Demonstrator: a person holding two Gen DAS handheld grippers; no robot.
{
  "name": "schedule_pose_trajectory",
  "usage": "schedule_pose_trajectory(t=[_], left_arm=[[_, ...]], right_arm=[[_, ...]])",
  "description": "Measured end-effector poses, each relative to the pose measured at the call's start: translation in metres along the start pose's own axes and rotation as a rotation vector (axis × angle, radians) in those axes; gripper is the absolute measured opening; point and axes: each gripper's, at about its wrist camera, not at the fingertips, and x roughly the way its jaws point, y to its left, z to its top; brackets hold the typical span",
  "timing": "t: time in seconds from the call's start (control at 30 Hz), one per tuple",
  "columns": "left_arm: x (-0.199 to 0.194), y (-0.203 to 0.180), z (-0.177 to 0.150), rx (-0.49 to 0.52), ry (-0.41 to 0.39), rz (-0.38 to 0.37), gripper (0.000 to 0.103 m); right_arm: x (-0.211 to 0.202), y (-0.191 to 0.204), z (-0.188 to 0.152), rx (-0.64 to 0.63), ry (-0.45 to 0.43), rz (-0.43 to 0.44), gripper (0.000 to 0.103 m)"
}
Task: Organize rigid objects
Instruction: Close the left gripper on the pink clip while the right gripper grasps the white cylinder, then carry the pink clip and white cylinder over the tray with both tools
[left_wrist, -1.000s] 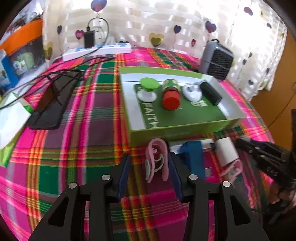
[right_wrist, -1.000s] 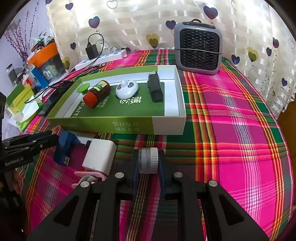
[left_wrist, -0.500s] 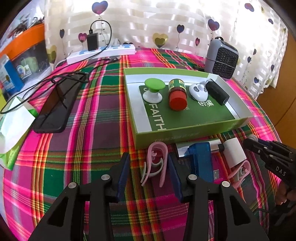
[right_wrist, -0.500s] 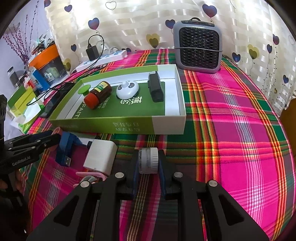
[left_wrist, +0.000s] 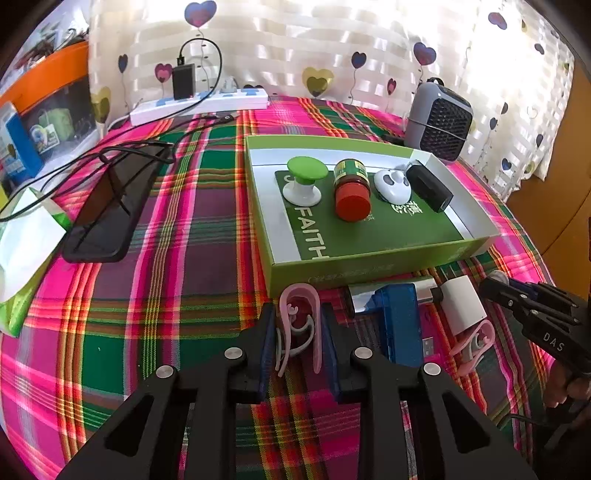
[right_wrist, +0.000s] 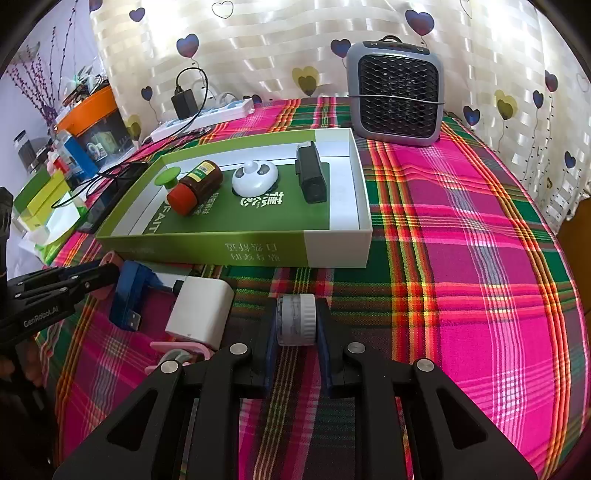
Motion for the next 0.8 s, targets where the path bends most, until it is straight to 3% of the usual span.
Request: schedule_pose_trajectory(t=[0.43,0.8], left_arm=[[-0.001,0.001,0.000,-0.003,-0.001,-0.005,0.022],[-0.018,-0.001,0.003,-0.005,-0.028,-0.053,0.022]], right_arm=[[0.000,0.000,0.000,-0.002,0.000,-0.002,0.020],[-0.009,0.002,0.001,-0.010,-0.028,-0.008,0.020]])
